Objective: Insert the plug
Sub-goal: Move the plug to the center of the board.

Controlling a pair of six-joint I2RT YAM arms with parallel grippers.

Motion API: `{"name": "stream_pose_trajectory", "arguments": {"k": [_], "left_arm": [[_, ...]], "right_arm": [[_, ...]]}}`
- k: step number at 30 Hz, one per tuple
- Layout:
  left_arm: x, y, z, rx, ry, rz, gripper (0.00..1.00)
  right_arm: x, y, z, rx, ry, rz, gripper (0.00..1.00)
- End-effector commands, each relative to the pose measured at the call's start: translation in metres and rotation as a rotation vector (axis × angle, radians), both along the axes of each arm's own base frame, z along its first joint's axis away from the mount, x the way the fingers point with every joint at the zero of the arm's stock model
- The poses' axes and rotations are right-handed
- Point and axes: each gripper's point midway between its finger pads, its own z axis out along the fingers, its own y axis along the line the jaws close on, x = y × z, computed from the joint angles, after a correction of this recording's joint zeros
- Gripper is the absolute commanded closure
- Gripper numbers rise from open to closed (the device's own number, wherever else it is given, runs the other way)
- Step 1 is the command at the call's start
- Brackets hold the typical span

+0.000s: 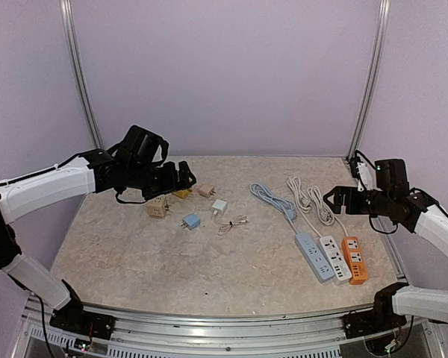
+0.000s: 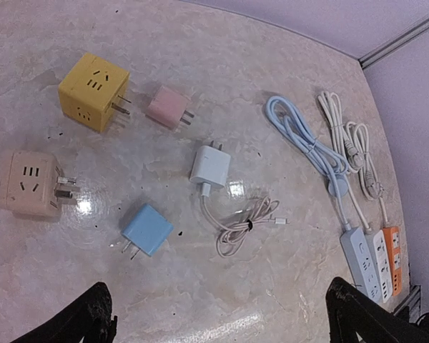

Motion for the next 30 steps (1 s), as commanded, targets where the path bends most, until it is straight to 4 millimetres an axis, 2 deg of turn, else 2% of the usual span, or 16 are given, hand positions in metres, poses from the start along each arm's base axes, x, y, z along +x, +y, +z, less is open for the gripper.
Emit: {"name": "stream_pose_trajectory", "arguments": {"k": [1,8,12,16,23,30], "left_arm": [[-0.001,-0.001,-0.001,-0.024,-0.012,-0.004,0.01],[-0.007,-0.014,-0.021,-0.084,0.023,-0.016,0.01],[-0.004,-0.021,-0.041,-0.047,0.081,-0.002,0.01],[-0.002,-0.039,-0.054,-0.026,0.119,-0.026,0.01],[0.011,-0.065,-0.087,0.245,0.107,-0.062,0.01],[0.035,-0.070,-0.121,0.447,0.129,-0.067,0.01]], "right_arm": [[0.000,-0.007,-0.008,-0.015,0.012,-0.019,0.00],[-0.001,0.011,-0.031,-0.022,0.084,0.033,0.00],[-0.003,0.036,-0.045,-0.045,0.124,0.091,0.00],[-0.004,0.058,-0.064,-0.130,0.161,0.133,0.00],[-0.004,0.071,-0.084,-0.195,0.215,0.176,0.00],[-0.004,0.067,-0.079,-0.211,0.195,0.155,0.00]]}}
